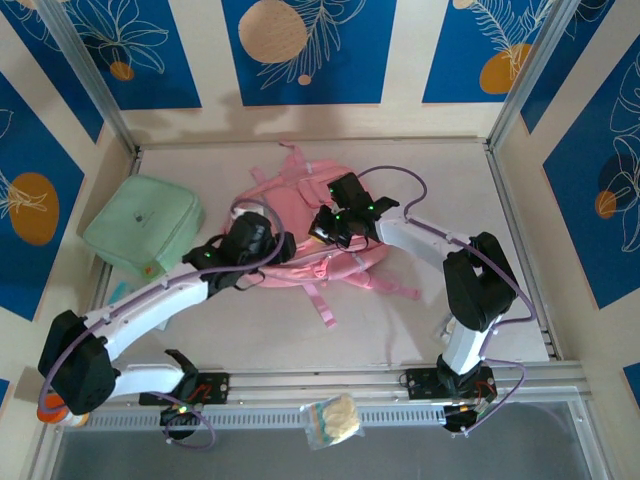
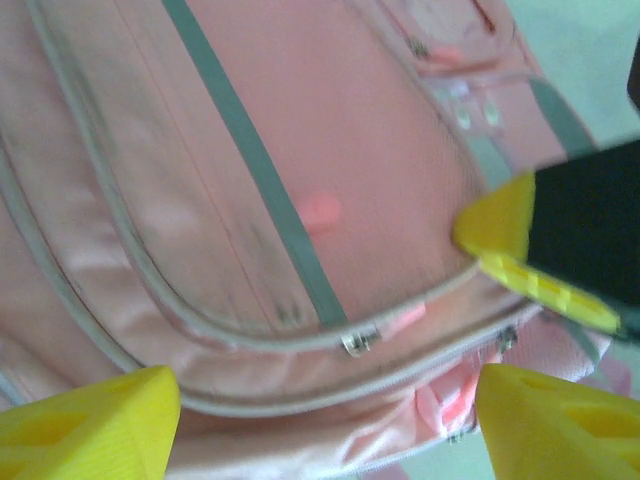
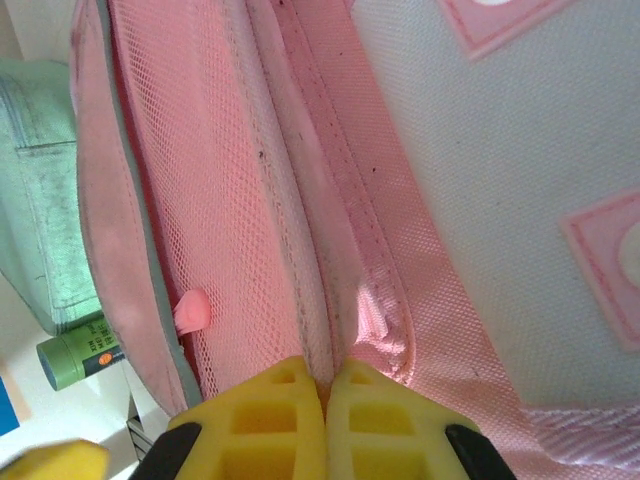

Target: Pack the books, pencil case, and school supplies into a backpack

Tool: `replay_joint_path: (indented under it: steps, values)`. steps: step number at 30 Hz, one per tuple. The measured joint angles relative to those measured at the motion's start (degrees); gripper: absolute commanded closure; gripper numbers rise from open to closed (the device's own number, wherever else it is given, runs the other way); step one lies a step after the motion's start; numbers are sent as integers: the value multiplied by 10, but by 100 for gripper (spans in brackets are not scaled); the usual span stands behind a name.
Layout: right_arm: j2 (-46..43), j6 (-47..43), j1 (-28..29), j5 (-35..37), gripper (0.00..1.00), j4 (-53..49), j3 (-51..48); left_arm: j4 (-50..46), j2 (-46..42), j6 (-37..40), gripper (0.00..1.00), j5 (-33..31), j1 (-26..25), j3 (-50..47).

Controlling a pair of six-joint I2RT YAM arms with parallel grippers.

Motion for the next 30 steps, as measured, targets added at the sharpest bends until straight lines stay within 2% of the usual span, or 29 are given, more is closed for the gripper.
replay_joint_path:
  steps: [5, 12, 24, 30]
  values:
    - [0, 16, 0, -1, 100, 4, -1, -13, 39, -15, 12, -64, -52, 0]
    - [0, 31, 0, -2, 100, 7, -1, -14, 111, -52, 1, -116, -71, 13]
    - [1, 43, 3, 0, 100, 17, -2, 16, 151, -104, 1, -153, -71, 24]
    - [1, 43, 5, 3, 100, 17, -2, 103, 150, -102, 1, -153, -71, 5]
